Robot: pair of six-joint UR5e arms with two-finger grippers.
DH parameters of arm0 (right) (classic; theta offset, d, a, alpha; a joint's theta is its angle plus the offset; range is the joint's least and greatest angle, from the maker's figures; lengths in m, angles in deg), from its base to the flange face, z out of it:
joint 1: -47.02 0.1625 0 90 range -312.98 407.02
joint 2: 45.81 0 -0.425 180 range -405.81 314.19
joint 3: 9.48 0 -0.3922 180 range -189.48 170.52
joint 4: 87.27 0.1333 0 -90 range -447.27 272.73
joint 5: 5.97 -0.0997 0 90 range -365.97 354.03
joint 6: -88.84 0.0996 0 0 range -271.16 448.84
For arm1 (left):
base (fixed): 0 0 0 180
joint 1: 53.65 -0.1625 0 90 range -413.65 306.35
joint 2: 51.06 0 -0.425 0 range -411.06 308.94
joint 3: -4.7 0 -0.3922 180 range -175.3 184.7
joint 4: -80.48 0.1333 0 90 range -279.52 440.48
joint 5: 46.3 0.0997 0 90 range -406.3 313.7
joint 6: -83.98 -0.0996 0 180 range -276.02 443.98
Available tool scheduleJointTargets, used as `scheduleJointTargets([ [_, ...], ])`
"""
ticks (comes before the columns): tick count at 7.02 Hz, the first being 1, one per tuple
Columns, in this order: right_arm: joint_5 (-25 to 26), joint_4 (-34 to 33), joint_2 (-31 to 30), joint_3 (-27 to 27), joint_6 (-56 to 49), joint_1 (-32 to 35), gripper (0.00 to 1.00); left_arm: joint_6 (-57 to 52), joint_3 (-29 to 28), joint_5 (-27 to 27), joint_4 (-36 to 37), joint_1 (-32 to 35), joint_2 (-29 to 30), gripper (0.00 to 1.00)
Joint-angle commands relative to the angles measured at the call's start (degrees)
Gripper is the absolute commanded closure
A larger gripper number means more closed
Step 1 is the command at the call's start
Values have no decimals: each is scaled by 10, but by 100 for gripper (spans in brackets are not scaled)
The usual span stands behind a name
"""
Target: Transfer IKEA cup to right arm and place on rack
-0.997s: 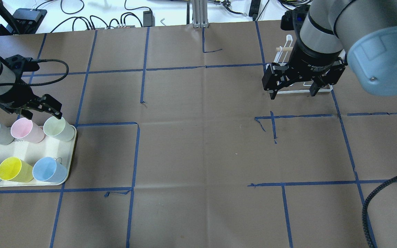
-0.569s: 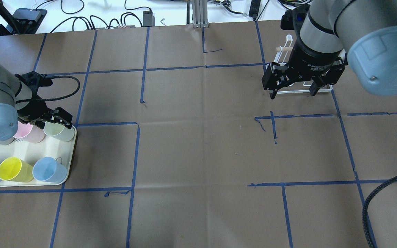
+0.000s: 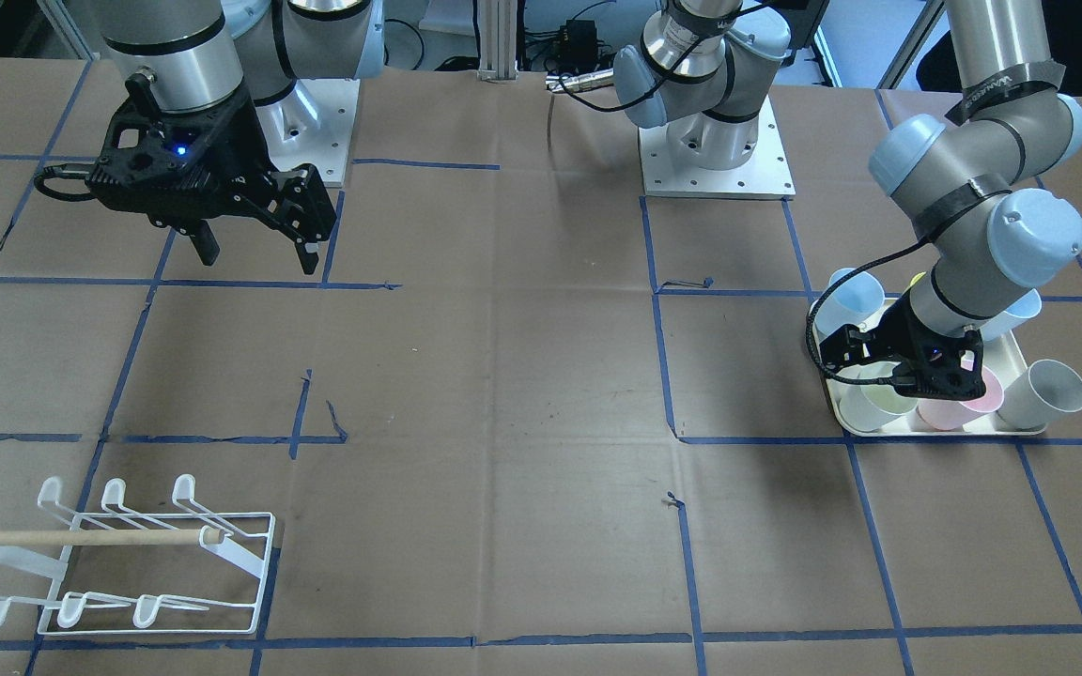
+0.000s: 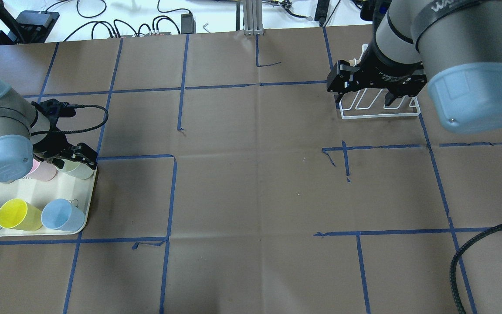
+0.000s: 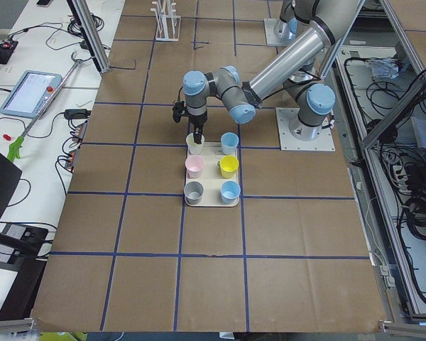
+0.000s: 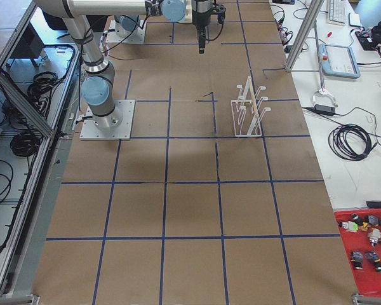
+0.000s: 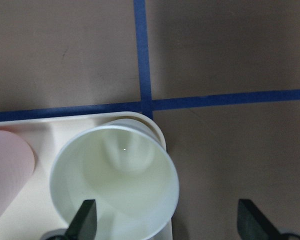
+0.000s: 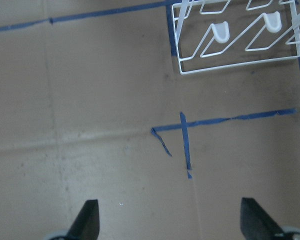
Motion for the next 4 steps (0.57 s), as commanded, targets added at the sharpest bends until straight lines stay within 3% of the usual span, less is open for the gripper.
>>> scheduleJointTargets([
  [1,-33,-211,-1,-80,126,1,0,1,0,2,-2,0,0,1],
  [2,-49,-387,-7,-155,148,3,0,5,-1,1,-1,0,0,1],
  [3,-98,-439,-2,-185,170,3,0,5,-1,0,0,0,0,4],
  [4,-246,-458,0,-213,295,2,0,5,-4,0,1,0,0,44],
])
